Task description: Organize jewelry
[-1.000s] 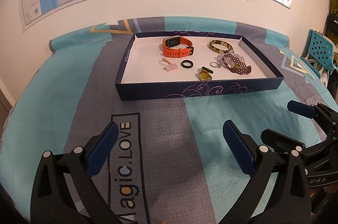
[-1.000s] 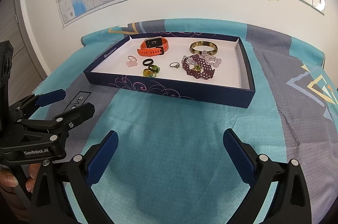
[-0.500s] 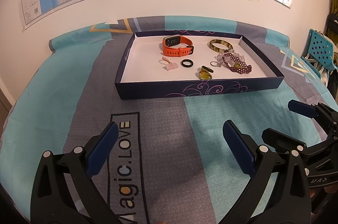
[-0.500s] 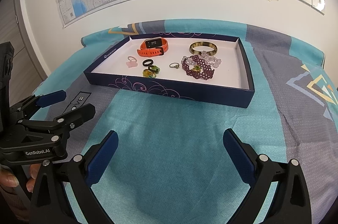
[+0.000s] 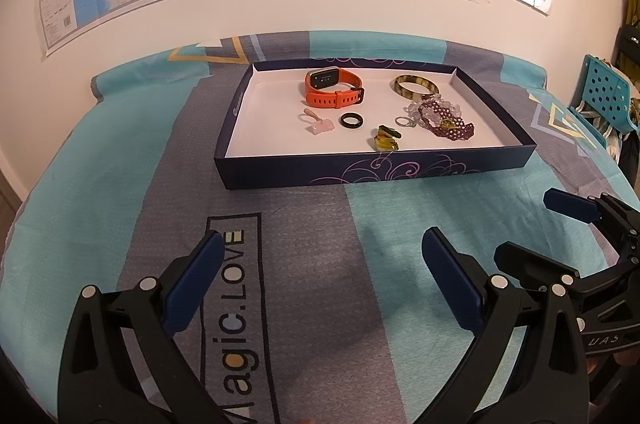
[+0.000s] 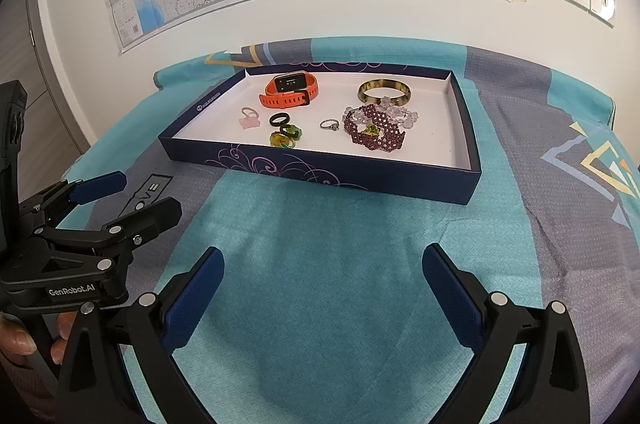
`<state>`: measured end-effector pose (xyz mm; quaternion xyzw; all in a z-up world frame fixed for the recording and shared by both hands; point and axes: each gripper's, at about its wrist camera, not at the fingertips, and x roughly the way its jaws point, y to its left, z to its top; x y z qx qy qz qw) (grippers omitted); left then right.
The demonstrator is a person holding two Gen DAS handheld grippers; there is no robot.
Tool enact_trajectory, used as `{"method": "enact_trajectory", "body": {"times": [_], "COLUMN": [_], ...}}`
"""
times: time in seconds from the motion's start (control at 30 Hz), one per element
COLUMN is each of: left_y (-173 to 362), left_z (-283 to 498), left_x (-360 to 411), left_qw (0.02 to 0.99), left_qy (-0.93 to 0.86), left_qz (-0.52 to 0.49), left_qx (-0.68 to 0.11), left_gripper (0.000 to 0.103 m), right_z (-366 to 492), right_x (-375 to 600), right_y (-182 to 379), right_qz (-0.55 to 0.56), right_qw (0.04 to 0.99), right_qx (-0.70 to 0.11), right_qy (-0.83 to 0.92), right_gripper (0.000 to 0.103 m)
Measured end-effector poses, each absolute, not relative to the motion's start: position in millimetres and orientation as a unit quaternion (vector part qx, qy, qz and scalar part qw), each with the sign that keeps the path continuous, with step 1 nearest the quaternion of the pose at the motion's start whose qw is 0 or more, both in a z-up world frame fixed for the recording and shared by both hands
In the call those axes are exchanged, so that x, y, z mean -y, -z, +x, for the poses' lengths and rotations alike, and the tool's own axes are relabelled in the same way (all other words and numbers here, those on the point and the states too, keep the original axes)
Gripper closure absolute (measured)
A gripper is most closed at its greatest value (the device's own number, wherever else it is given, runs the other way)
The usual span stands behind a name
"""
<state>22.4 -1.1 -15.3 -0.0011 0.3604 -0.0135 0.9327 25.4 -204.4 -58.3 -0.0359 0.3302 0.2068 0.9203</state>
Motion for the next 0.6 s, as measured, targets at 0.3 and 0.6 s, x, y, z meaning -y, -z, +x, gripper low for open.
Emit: {"method": "enact_trajectory", "body": {"times": [0.3, 0.6], "left_y": [11, 17], "left_z": [18, 27], "left_x": [5, -7], "left_qw": [0.940, 0.927], "left_qy": [0.025, 0.025], "left_qz": [0.001, -0.017], "left_qx": [-0.340, -0.373], "left_gripper": [0.005, 0.005], "right_z": [25, 45], "right_x": [204, 247], "right_y": [58, 55], "right_qz": [-0.041, -0.099], "right_qw": [0.920, 0.923], "right_qx": [-0.329, -0.337], "right_qy": [-0.208, -0.158], "right_gripper": [0.007, 0.007]}}
